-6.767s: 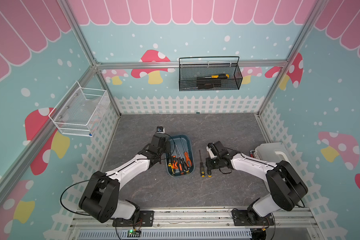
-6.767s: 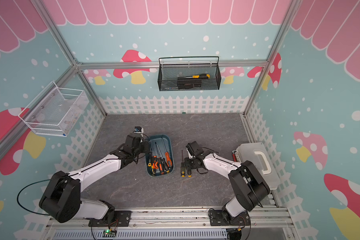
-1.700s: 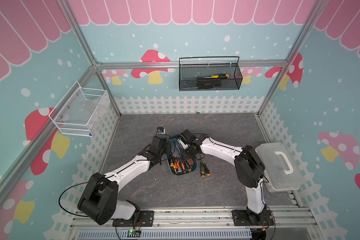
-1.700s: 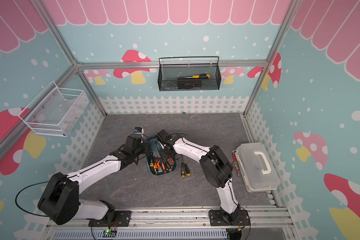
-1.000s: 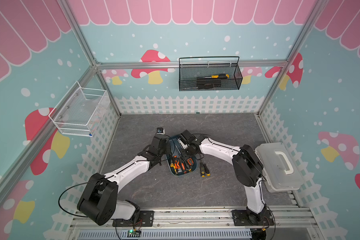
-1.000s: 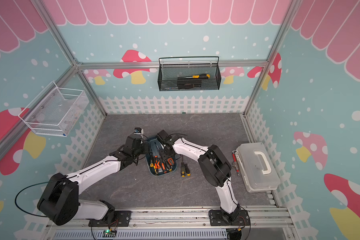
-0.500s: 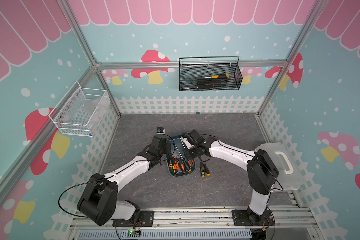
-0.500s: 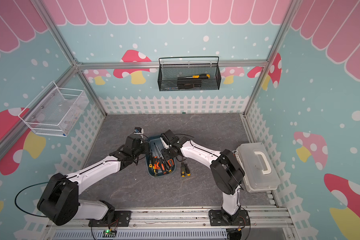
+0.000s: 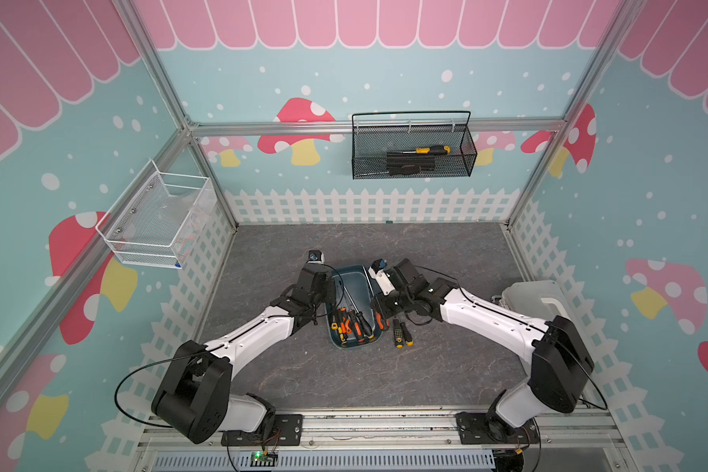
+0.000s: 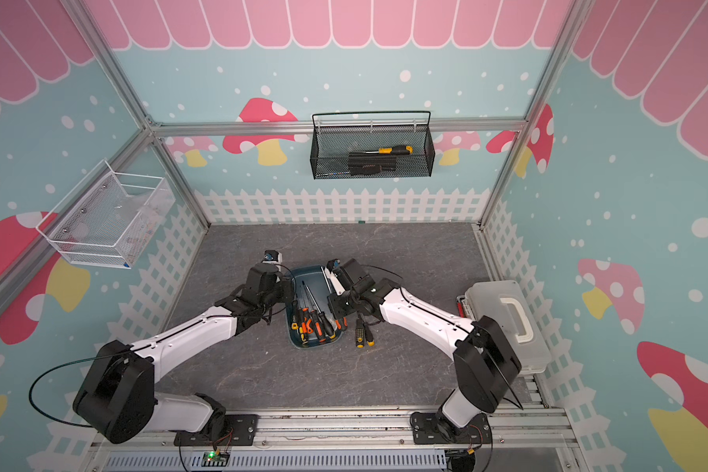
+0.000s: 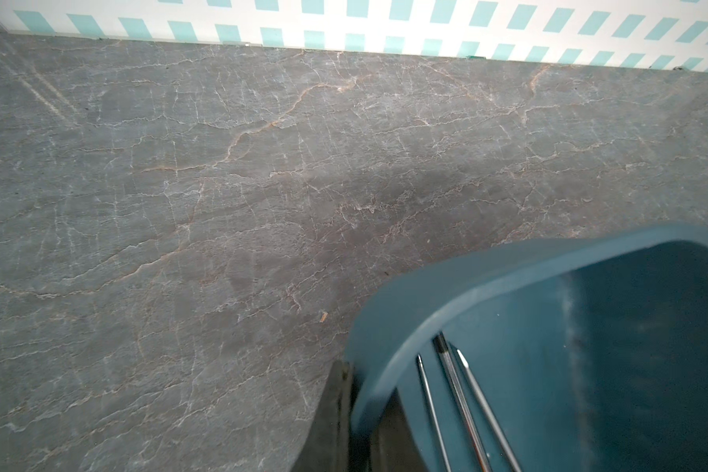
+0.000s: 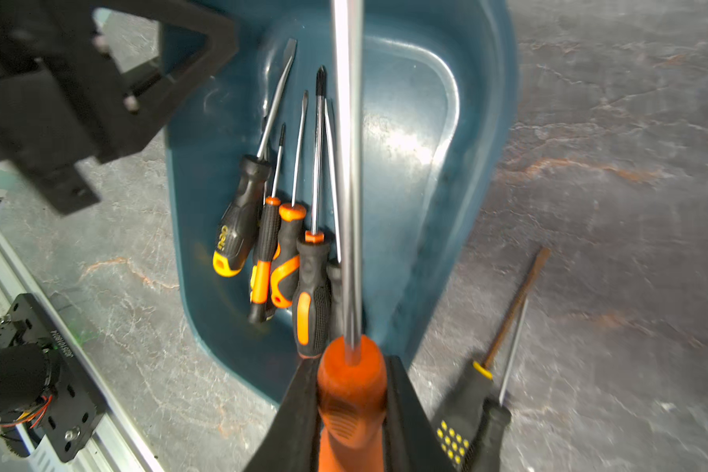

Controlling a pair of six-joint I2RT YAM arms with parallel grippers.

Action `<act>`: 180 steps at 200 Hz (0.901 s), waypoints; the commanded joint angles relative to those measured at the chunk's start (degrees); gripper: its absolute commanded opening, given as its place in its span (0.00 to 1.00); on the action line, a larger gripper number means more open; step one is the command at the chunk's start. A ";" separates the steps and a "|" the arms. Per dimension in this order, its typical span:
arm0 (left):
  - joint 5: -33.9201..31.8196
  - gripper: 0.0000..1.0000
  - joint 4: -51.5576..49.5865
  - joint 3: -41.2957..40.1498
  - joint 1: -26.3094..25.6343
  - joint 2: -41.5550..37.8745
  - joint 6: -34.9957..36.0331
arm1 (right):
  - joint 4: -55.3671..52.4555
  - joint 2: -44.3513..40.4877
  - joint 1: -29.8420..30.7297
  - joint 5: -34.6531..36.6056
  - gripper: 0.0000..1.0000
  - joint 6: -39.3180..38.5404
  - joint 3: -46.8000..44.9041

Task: Take out the screwdriver from the storage box
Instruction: Pick up the screwdriver from the storage box.

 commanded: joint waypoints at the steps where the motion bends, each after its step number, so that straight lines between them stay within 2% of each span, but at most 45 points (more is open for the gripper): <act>1: -0.46 0.00 1.31 1.09 0.29 -1.61 1.26 | -2.23 -4.13 -1.32 1.39 0.00 0.02 -3.24; 40: -0.10 0.00 1.44 1.19 0.29 -1.55 1.27 | -3.87 -7.93 -6.18 1.33 0.00 0.30 -9.55; 72: -0.10 0.00 1.48 1.09 0.29 -1.74 1.17 | -5.06 -7.72 -10.24 0.56 0.00 -0.75 -12.10; 117: 0.16 0.00 1.76 0.76 0.29 -1.60 0.91 | -4.21 -4.03 -13.78 -0.49 0.00 -2.27 -13.44; 180: -0.08 0.00 1.67 0.66 0.29 -1.70 0.83 | -0.76 1.57 -15.20 -1.08 0.00 -2.39 -14.11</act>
